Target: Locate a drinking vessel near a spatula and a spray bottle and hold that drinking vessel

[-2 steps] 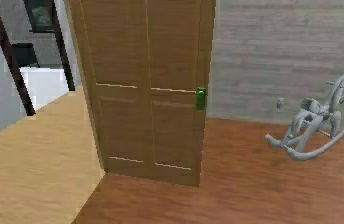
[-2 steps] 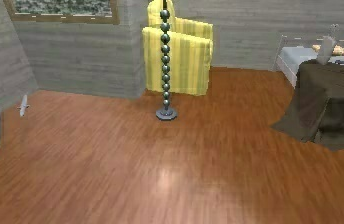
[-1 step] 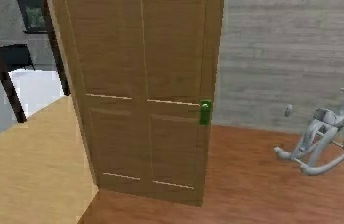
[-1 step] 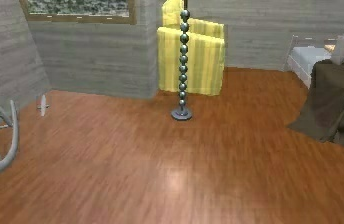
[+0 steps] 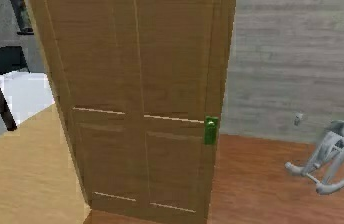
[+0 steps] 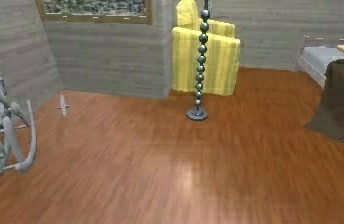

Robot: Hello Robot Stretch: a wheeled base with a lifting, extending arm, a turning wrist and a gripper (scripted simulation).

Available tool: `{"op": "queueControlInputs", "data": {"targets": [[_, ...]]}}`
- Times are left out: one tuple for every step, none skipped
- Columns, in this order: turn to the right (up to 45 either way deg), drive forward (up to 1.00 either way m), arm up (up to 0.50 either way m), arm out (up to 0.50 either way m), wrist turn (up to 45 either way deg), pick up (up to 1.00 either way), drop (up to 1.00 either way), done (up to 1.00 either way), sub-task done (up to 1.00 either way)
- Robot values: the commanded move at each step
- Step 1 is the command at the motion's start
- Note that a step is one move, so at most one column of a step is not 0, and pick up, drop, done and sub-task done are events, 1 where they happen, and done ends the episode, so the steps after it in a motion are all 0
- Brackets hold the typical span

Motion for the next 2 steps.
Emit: {"op": "queueControlInputs", "data": {"targets": [[-45.0,0.00,0.00,0.00,0.0,0.00,0.00,0.00,0.00],[-15.0,0.00,0.00,0.00,0.0,0.00,0.00,0.00,0.00]]}}
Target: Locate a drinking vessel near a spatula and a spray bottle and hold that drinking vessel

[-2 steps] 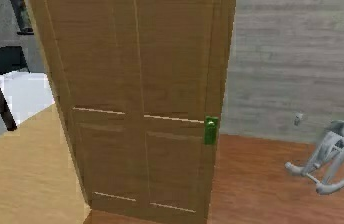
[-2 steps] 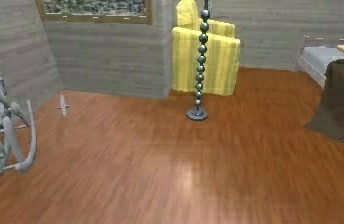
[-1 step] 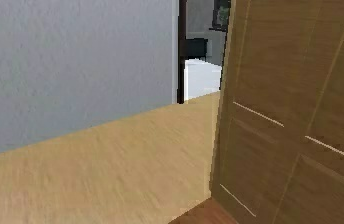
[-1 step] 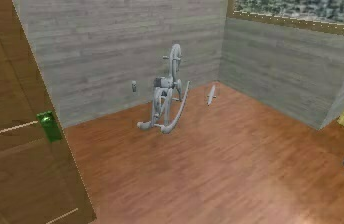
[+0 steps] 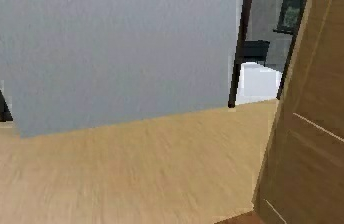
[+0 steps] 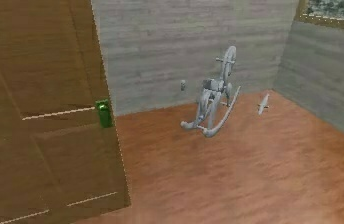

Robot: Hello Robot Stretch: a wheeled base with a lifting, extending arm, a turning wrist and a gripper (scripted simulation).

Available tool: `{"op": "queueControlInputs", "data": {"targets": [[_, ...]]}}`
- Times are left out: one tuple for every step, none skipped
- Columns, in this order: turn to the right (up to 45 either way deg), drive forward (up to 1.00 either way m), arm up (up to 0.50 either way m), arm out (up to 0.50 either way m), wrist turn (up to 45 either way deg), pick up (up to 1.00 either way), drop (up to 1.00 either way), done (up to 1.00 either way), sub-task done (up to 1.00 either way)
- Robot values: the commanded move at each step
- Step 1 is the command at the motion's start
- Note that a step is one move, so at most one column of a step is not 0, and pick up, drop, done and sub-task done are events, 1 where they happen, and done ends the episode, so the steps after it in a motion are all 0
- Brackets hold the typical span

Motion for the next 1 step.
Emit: {"op": "queueControlInputs", "data": {"targets": [[0.0,1.00,0.00,0.00,0.0,0.00,0.00,0.00,0.00]]}}
